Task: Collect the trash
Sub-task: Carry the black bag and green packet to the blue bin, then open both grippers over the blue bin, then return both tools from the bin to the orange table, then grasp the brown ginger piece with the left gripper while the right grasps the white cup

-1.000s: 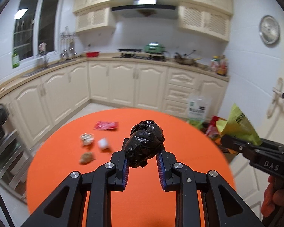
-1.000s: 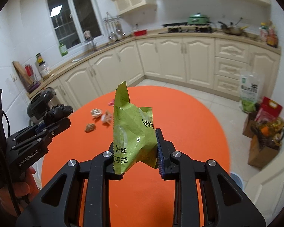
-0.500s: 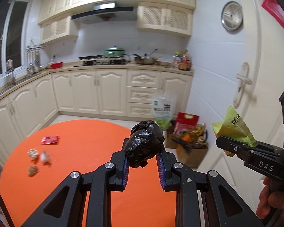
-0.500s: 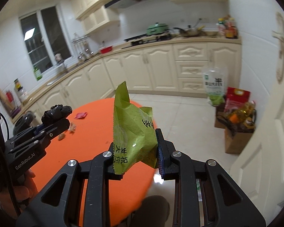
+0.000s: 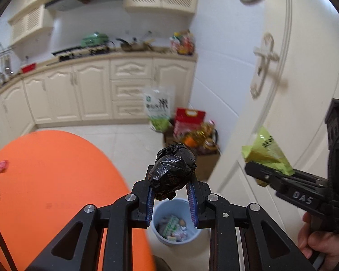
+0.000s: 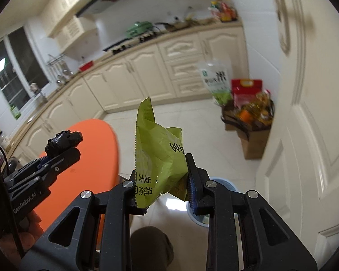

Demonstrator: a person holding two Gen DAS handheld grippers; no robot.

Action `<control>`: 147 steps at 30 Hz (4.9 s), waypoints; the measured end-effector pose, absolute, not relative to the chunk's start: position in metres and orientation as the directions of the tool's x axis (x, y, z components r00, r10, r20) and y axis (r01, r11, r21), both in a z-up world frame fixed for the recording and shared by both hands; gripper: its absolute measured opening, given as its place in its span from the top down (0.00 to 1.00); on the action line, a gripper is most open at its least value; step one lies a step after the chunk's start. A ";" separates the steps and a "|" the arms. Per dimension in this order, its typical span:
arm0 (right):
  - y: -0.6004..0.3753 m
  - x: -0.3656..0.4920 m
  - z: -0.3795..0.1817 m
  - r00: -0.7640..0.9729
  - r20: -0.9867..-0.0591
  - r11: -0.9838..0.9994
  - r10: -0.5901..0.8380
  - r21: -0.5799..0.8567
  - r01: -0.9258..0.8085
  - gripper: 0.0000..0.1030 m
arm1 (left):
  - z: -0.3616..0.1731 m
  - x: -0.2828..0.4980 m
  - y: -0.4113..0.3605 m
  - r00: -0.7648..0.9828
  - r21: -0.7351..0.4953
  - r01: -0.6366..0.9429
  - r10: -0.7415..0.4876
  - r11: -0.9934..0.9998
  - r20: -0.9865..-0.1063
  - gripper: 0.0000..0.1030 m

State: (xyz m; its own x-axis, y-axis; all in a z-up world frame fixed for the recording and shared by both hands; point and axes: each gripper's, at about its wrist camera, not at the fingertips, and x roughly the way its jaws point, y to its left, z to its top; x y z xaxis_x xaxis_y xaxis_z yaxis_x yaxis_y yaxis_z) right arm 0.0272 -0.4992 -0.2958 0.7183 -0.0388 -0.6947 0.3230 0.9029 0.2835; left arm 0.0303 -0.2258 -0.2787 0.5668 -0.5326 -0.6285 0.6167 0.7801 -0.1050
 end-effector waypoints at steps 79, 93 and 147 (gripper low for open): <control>-0.277 0.087 -0.210 0.812 -0.573 0.967 0.108 0.251 0.048 0.00 | -0.222 -0.098 -0.027 0.872 -0.092 0.184 -0.206 0.979 -0.444 0.01; -0.139 0.113 -0.228 0.751 -0.621 0.974 0.223 0.105 -0.202 0.00 | -0.277 -0.191 0.021 0.873 -0.095 -0.033 -0.017 0.995 -0.488 0.01; -0.067 0.282 -0.374 0.489 -0.827 0.936 0.276 0.116 -0.331 0.79 | -0.290 0.108 0.070 0.672 -0.148 -0.080 -0.056 0.986 -0.739 0.74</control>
State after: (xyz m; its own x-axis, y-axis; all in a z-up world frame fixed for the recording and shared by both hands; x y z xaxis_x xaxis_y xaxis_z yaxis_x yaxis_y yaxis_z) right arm 0.2822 -0.0674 -0.3737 0.4892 0.2758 -0.8274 -0.3312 0.9364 0.1163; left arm 0.1076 0.0700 -0.2903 0.6719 -0.0565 -0.7385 -0.0797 0.9858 -0.1479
